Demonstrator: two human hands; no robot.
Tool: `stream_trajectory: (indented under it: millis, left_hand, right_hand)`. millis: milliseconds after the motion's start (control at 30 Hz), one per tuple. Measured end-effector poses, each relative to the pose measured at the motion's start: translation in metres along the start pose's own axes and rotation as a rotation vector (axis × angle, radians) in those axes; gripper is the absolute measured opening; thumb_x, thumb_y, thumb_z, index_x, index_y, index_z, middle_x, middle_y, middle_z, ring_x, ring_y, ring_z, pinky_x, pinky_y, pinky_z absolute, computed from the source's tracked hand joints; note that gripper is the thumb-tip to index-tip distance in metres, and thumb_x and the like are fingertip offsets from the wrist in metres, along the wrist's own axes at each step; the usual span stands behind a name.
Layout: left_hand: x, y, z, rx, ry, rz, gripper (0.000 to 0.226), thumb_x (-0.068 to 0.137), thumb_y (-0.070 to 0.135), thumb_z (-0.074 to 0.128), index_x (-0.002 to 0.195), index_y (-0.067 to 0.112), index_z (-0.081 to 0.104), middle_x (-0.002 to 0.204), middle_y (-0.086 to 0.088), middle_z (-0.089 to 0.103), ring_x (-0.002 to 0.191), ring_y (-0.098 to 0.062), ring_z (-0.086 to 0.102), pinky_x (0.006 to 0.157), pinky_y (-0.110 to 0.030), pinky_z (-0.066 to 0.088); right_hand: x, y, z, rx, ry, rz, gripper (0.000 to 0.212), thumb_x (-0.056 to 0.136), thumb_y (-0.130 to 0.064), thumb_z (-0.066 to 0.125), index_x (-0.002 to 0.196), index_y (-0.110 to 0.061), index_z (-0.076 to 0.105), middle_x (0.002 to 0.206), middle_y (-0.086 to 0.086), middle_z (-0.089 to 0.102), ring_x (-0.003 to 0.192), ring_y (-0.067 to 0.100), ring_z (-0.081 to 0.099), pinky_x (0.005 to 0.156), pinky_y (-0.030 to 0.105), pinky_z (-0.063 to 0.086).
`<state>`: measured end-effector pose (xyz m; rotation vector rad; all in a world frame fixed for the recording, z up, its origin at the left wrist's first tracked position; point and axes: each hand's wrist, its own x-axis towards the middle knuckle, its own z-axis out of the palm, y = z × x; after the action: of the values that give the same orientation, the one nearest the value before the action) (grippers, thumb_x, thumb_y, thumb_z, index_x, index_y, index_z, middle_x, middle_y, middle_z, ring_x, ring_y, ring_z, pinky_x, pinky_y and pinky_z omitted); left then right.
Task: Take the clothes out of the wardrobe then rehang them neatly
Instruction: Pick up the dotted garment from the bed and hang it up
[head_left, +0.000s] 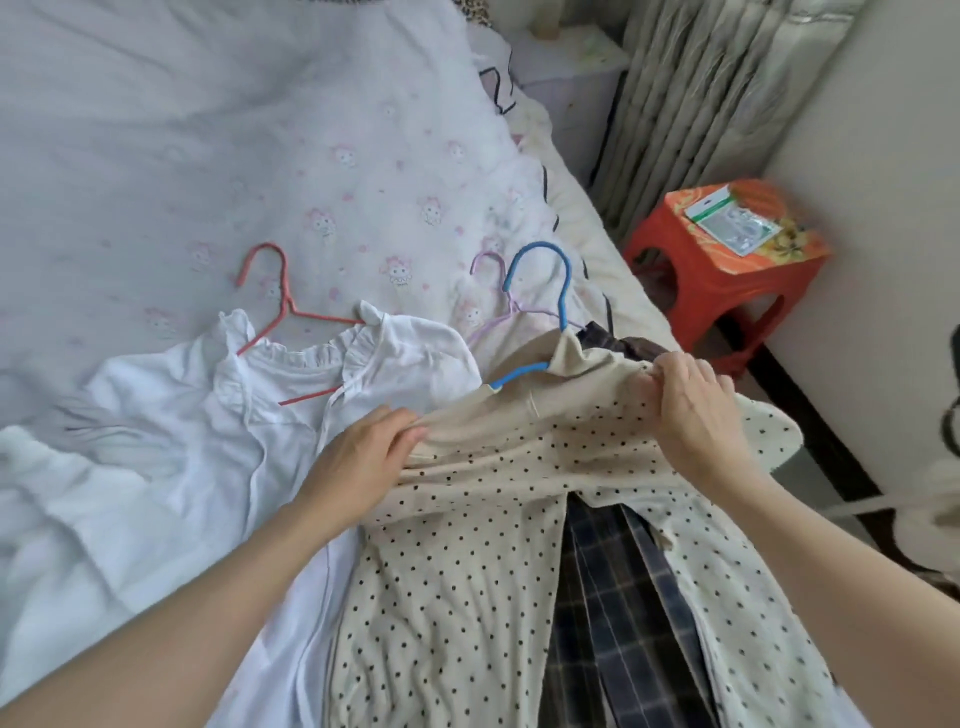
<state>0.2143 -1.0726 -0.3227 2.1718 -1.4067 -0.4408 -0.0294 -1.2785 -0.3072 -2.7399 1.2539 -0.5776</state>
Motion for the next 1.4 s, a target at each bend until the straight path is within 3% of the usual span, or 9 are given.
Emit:
stream_trajectory:
  millis: [167, 467, 700, 833, 933, 1067, 1233, 1333, 1400]
  left_hand:
    - [-0.019, 0.053, -0.029, -0.089, 0.219, 0.129, 0.017, 0.094, 0.016, 0.051, 0.097, 0.01, 0.066, 0.085, 0.003, 0.059, 0.08, -0.016, 0.054, 0.068, -0.026, 0.039]
    - [-0.06, 0.191, -0.077, -0.127, 0.274, 0.456, 0.015, 0.095, 0.013, 0.049, 0.092, 0.005, 0.062, 0.075, 0.002, 0.05, 0.071, -0.024, 0.05, 0.066, -0.031, 0.037]
    - [-0.104, 0.328, -0.087, -0.14, 0.312, 0.767, 0.05, 0.086, 0.053, 0.037, 0.084, 0.012, 0.065, 0.074, -0.004, 0.061, 0.073, -0.027, 0.053, 0.066, -0.04, 0.039]
    - [-0.142, 0.418, -0.087, -0.212, 0.319, 0.932, 0.048, 0.085, 0.051, 0.042, 0.081, 0.011, 0.067, 0.072, -0.005, 0.062, 0.07, -0.03, 0.057, 0.064, -0.035, 0.034]
    - [-0.179, 0.486, -0.084, -0.269, 0.296, 1.028, 0.048, 0.085, 0.05, 0.041, 0.083, 0.01, 0.066, 0.071, -0.008, 0.063, 0.069, -0.032, 0.057, 0.065, -0.036, 0.031]
    - [-0.238, 0.561, -0.081, -0.373, 0.198, 1.16, 0.048, 0.088, 0.05, 0.039, 0.086, 0.01, 0.065, 0.075, -0.011, 0.065, 0.071, -0.034, 0.058, 0.066, -0.042, 0.041]
    - [-0.344, 0.645, -0.075, -0.472, 0.091, 1.266, 0.044, 0.087, 0.051, 0.051, 0.081, 0.011, 0.067, 0.075, -0.009, 0.066, 0.072, -0.029, 0.056, 0.07, -0.041, 0.041]
    - [-0.418, 0.681, -0.067, -0.551, -0.031, 1.336, 0.025, 0.086, 0.033, 0.061, 0.081, 0.01, 0.07, 0.079, -0.009, 0.066, 0.077, -0.027, 0.054, 0.069, -0.034, 0.035]
    - [-0.461, 0.695, -0.058, -0.6, -0.079, 1.407, 0.015, 0.084, 0.022, 0.065, 0.079, 0.009, 0.07, 0.078, -0.009, 0.067, 0.075, -0.026, 0.053, 0.07, -0.036, 0.036]
  right_hand:
    - [-0.036, 0.001, -0.077, -0.032, 0.083, -0.017, 0.056, 0.094, -0.042, 0.017, 0.111, -0.007, 0.056, 0.08, 0.01, 0.052, 0.073, 0.032, 0.05, 0.065, 0.042, 0.04]
    - [-0.151, 0.01, -0.232, -0.014, 0.261, 0.214, 0.048, 0.094, -0.045, 0.026, 0.11, -0.013, 0.057, 0.09, 0.01, 0.06, 0.084, 0.031, 0.055, 0.072, 0.045, 0.046]
    - [-0.258, 0.01, -0.378, 0.199, 0.481, 0.514, 0.031, 0.093, -0.04, 0.047, 0.11, -0.025, 0.067, 0.091, 0.003, 0.061, 0.095, 0.02, 0.056, 0.091, 0.046, 0.043]
    - [-0.337, 0.006, -0.464, 0.268, 0.639, 0.632, 0.019, 0.091, -0.038, 0.053, 0.097, -0.027, 0.068, 0.092, -0.008, 0.059, 0.091, 0.013, 0.056, 0.091, 0.04, 0.043]
    - [-0.398, -0.001, -0.532, 0.228, 0.71, 0.691, 0.013, 0.09, -0.03, 0.057, 0.096, -0.025, 0.067, 0.097, -0.002, 0.063, 0.086, 0.009, 0.058, 0.082, 0.028, 0.048]
    - [-0.491, -0.021, -0.614, 0.069, 0.769, 0.795, 0.025, 0.09, -0.023, 0.058, 0.11, -0.01, 0.067, 0.1, -0.001, 0.066, 0.093, 0.019, 0.063, 0.085, 0.037, 0.052]
    - [-0.615, -0.075, -0.679, -0.068, 0.969, 0.881, 0.021, 0.091, -0.015, 0.056, 0.105, -0.006, 0.068, 0.102, -0.004, 0.063, 0.091, 0.007, 0.06, 0.078, 0.004, 0.043]
    - [-0.69, -0.106, -0.695, -0.037, 0.99, 1.001, 0.019, 0.094, -0.019, 0.052, 0.102, -0.017, 0.068, 0.109, -0.007, 0.064, 0.1, 0.001, 0.058, 0.087, 0.014, 0.045]
    - [-0.737, -0.12, -0.702, -0.06, 0.903, 1.149, 0.036, 0.092, -0.047, 0.048, 0.12, -0.027, 0.059, 0.117, -0.015, 0.058, 0.11, 0.006, 0.052, 0.094, 0.023, 0.04]
